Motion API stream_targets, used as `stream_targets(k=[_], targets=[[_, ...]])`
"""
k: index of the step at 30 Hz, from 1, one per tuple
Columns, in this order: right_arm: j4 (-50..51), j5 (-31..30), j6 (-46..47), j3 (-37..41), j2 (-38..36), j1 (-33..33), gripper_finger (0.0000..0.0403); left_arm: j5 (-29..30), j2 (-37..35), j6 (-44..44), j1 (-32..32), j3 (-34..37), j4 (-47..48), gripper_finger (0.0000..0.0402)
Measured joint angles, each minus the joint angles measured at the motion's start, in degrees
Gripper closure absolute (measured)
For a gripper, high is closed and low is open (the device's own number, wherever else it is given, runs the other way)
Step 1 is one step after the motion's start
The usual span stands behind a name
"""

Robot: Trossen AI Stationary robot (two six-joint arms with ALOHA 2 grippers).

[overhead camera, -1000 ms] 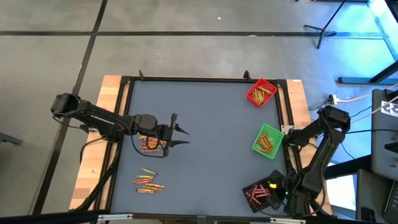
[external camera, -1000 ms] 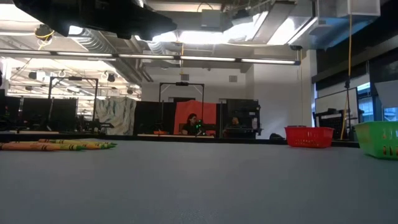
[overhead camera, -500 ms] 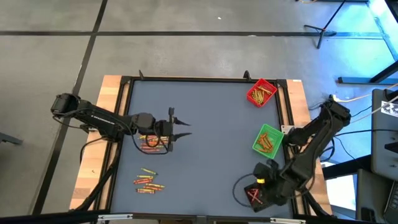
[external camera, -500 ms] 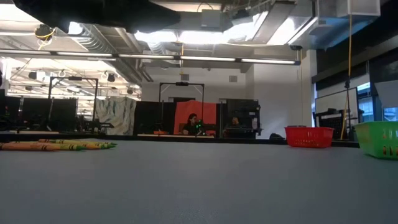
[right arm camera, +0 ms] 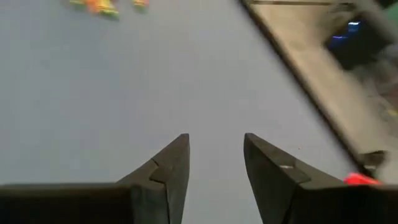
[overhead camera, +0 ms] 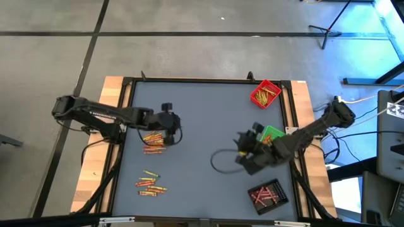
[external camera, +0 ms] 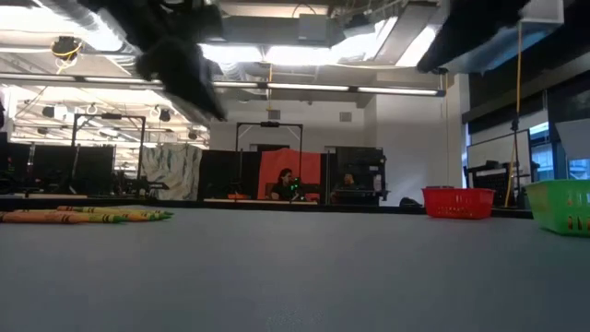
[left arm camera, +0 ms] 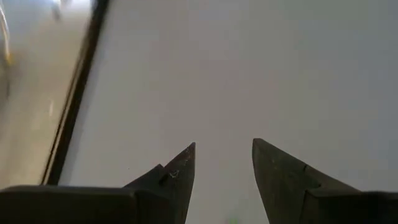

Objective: Sort crayons
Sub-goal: Put the orange crayon into the green bin

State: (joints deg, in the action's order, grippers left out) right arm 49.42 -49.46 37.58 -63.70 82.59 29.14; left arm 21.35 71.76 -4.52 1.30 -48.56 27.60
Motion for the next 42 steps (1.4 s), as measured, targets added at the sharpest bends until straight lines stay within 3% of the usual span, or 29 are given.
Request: stream_targets(k=[5,11,16,21,26,34,42], targets=[[-2.5,-3.7,-9.5,1.5,0.0,-8.0,0.0254,-1.9,0.3,2.8,-4.8,-6.8,20.6,0.0259],[-18.7,-1.8,-24.1,6.5,0.1,-15.6,0.0254,-8.7,0.3,-0.6,-13.9,-7.0,31.5,0.0259],[-36.0,7.6,-37.3,11.8,0.1,-20.8,0.0254,-9.0,1.2,-5.5,-19.1,-6.2,32.0,0.0259],[-51.5,21.1,-45.2,15.8,0.1,-24.7,0.0254,-11.5,4.9,-8.9,-22.6,-4.1,32.0,0.0259],[-56.9,32.5,-46.8,16.4,0.1,-26.3,0.0254,-12.6,8.8,-14.0,-24.8,-1.8,31.7,0.0259],[-56.8,37.1,-44.9,16.5,0.6,-25.6,0.0254,-12.5,13.6,-16.9,-27.9,1.7,28.3,0.0259],[-57.0,37.1,-43.9,16.5,1.0,-25.3,0.0254,-11.2,16.9,-17.3,-29.1,2.0,25.4,0.0259]])
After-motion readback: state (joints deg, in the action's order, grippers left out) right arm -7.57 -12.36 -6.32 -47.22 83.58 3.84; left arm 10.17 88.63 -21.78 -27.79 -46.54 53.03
